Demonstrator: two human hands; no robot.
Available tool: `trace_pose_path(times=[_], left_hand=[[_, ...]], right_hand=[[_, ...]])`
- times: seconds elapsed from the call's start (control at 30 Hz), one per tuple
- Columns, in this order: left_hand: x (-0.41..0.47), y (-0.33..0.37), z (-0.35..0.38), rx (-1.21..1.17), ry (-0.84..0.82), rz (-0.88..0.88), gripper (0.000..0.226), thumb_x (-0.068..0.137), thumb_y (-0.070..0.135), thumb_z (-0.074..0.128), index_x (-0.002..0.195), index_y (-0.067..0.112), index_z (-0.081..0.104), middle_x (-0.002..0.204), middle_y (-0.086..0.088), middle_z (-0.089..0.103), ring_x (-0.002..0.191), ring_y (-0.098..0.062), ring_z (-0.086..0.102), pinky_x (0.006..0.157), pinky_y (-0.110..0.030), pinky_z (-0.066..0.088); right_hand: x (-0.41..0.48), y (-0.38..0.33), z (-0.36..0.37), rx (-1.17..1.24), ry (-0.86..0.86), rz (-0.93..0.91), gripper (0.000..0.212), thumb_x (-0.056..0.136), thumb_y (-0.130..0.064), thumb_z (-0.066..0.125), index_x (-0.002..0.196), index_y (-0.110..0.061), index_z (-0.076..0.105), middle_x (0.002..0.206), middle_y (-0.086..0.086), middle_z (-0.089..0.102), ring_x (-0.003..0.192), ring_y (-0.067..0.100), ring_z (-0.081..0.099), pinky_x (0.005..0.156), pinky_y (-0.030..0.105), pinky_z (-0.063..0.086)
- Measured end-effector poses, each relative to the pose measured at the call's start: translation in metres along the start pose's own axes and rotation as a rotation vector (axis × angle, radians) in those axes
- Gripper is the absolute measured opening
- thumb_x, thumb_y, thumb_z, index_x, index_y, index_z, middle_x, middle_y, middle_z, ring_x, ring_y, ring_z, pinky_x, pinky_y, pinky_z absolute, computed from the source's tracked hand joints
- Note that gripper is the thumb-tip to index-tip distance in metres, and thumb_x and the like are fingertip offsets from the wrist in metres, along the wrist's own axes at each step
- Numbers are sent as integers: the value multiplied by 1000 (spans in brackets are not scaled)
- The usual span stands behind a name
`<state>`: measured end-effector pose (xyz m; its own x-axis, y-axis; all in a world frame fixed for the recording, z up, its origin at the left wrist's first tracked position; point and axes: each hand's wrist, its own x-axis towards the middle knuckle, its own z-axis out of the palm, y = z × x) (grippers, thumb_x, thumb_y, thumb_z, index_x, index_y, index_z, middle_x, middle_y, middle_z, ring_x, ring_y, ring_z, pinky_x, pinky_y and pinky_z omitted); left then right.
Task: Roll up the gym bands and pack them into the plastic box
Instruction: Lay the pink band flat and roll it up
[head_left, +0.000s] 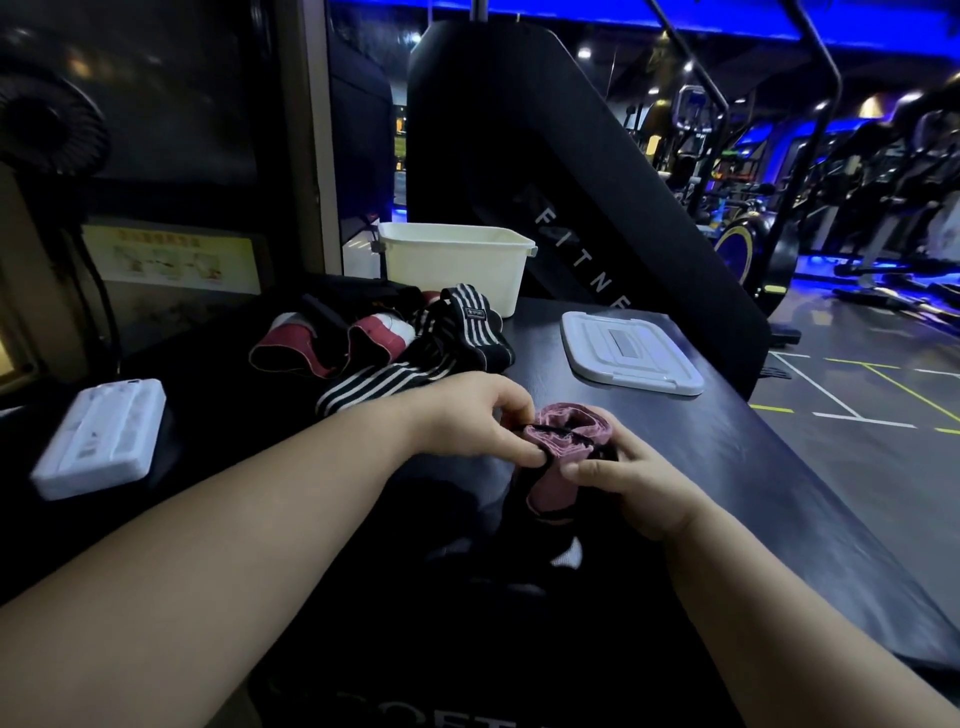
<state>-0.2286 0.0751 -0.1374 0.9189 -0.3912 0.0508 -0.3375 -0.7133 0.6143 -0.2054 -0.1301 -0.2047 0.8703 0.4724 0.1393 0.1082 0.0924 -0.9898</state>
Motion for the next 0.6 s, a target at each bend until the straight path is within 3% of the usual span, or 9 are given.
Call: trace_pose_path(times=[0.2, 0.43, 0.6], left_hand=[[-3, -17, 30, -517, 159, 48, 24, 79, 1, 76, 76, 18, 59, 67, 7, 54, 63, -5, 47, 62, -13, 40], [5, -17, 51, -738, 337, 72, 25, 81, -10, 68, 77, 12, 56, 72, -3, 52, 70, -11, 48, 68, -18, 42], [16, -11, 59, -746, 447, 84, 29, 84, -12, 63, 73, 14, 54, 66, 5, 48, 58, 2, 44, 62, -11, 40]], right_hand=[[1, 4, 1, -36, 40, -63, 55, 66, -7, 72, 118, -12, 57, 101, 3, 73, 96, 13, 67, 81, 24, 52], [5, 7, 3, -61, 145, -121, 50, 66, -11, 75, 113, -15, 60, 101, 4, 73, 97, 16, 68, 83, 27, 54], [8, 6, 8, -128, 299, -160, 39, 77, -2, 76, 108, -19, 60, 97, -2, 71, 92, 8, 67, 78, 20, 53]])
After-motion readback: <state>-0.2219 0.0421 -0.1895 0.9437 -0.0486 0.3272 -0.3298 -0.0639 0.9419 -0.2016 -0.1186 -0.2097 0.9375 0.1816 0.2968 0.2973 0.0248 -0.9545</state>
